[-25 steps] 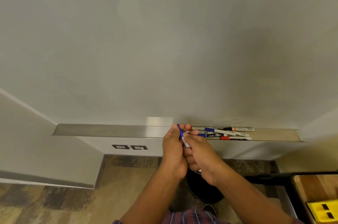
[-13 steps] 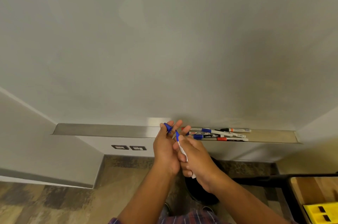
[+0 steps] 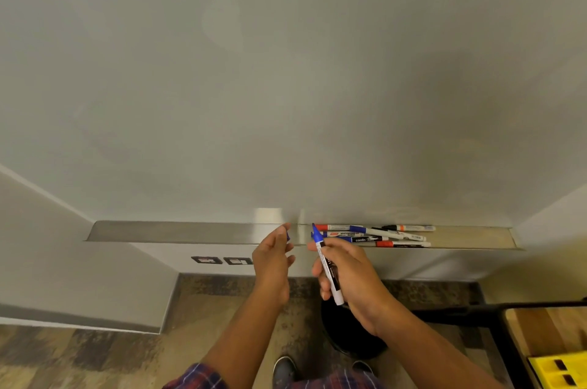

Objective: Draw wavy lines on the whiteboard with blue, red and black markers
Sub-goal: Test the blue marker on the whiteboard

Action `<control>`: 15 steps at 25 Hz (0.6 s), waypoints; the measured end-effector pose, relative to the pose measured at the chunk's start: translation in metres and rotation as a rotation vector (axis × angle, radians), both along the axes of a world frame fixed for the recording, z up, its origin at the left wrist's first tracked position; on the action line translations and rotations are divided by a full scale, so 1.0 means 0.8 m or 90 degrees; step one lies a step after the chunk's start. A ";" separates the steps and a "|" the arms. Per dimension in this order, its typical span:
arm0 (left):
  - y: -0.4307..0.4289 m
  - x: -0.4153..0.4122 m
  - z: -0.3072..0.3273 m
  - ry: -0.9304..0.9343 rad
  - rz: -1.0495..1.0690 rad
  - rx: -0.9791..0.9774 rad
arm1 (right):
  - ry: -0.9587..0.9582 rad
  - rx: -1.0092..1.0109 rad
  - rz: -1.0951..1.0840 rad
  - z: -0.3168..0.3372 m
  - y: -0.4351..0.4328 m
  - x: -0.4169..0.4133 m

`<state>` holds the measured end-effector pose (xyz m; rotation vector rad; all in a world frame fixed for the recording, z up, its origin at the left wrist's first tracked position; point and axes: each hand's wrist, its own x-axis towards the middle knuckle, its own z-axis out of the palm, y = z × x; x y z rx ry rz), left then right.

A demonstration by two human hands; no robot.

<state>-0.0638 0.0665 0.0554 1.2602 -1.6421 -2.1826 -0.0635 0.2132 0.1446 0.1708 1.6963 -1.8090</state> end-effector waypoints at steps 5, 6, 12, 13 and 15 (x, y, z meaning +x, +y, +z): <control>-0.042 -0.029 -0.060 -0.070 -0.152 -0.329 | 0.019 0.019 -0.025 0.005 0.006 -0.006; -0.049 -0.036 -0.069 -0.087 -0.212 -0.407 | 0.024 0.025 -0.028 0.005 0.006 -0.008; -0.085 -0.064 -0.123 -0.127 -0.480 -0.627 | 0.075 0.075 -0.008 0.007 0.009 -0.010; -0.088 -0.067 -0.129 -0.133 -0.503 -0.633 | 0.082 0.080 -0.007 0.008 0.010 -0.010; -0.089 -0.072 -0.139 -0.144 -0.535 -0.640 | 0.100 0.090 -0.002 0.010 0.013 -0.009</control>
